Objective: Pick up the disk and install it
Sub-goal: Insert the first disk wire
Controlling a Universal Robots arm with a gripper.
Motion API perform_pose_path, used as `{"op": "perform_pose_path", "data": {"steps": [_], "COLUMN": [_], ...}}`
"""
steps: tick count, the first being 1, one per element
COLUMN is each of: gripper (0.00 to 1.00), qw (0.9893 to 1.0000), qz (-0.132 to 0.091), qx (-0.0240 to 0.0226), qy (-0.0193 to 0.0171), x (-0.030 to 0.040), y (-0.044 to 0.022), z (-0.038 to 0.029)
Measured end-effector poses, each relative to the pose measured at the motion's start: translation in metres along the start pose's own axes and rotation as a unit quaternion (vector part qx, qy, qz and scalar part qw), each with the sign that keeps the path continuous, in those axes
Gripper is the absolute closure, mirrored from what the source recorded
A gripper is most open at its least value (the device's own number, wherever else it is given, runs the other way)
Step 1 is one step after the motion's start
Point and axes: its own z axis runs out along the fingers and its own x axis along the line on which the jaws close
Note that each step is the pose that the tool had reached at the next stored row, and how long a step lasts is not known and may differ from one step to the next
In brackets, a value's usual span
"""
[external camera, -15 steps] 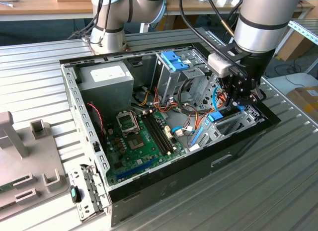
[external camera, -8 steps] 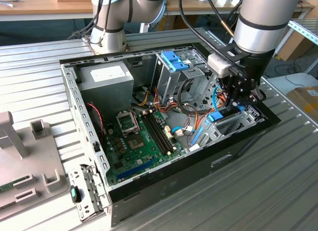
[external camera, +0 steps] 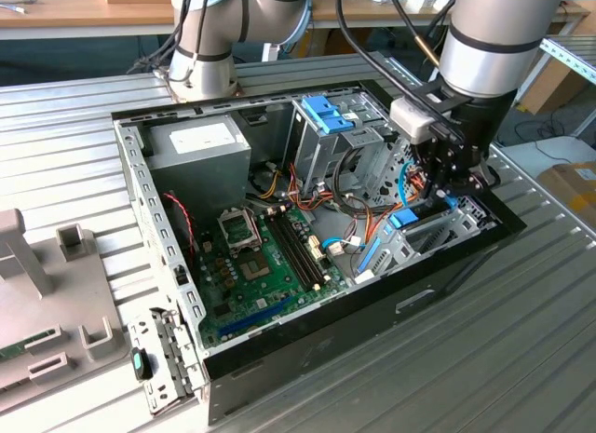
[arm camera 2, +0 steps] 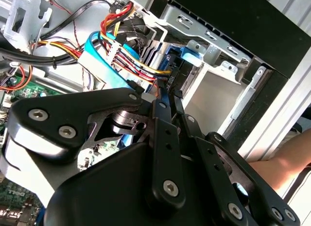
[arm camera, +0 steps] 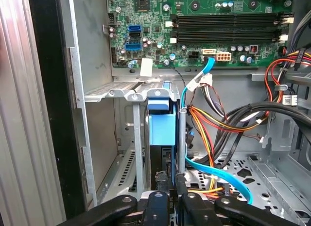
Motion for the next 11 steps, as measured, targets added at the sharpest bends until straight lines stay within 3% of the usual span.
{"op": "perform_pose_path", "data": {"steps": [1,11], "gripper": [0.83,0.83], "qw": [1.0000,1.0000], "qz": [0.000,0.001], "qx": [0.0047,0.0089], "qy": [-0.0011,-0.0011], "x": [0.0000,0.0011], "y": [0.0001,0.0029], "z": [-0.0001,0.0018]}}
